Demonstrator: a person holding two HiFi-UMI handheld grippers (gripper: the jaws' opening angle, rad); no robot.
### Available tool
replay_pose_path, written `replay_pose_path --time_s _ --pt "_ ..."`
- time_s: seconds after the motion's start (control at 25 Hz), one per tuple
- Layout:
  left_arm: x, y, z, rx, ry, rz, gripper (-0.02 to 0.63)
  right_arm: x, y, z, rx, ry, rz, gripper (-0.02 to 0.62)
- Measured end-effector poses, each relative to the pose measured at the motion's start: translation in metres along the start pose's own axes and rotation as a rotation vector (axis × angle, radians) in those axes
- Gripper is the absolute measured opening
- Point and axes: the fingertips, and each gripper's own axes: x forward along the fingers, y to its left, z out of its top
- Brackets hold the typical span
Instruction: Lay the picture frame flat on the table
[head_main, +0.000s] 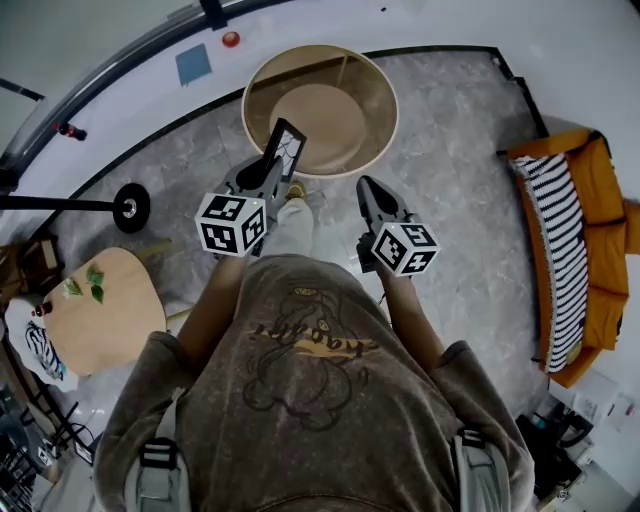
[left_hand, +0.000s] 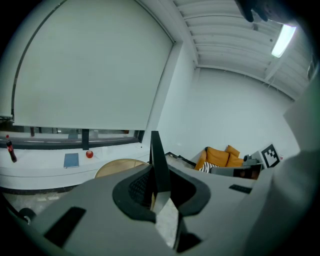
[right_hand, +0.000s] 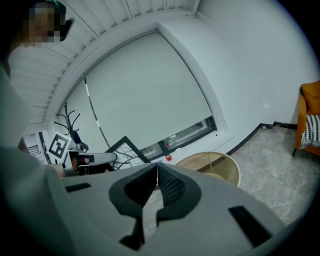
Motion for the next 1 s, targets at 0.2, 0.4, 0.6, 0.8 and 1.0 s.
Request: replay_pose_path --time_s 0.2,0.4,0.6,0.8,1.0 --pt "0.027 0.017 0.006 -0.018 0.019 -0.003 0.058 0.026 -0.013 0.007 0.006 0.027 -0.003 0.02" --pt "0.055 0.035 0.019 -0.028 0.042 -0.009 0.058 0.056 -0.025 0.018 0.002 0.06 0.001 0.02" --pt "0.08 0.057 0.04 -0.031 0.055 -0.019 0.058 0.087 -0.033 0.037 0.0 0.071 -0.002 0.02" --pt "0.109 0.078 0.063 -0.035 0.063 -0.036 0.058 0.118 -0.036 0.056 0.008 0.071 -0.011 0.02" --pt "0.137 0.093 0.079 -0.029 0.079 -0.07 0.058 0.144 -0.045 0.073 0.011 0.065 -0.032 0.02"
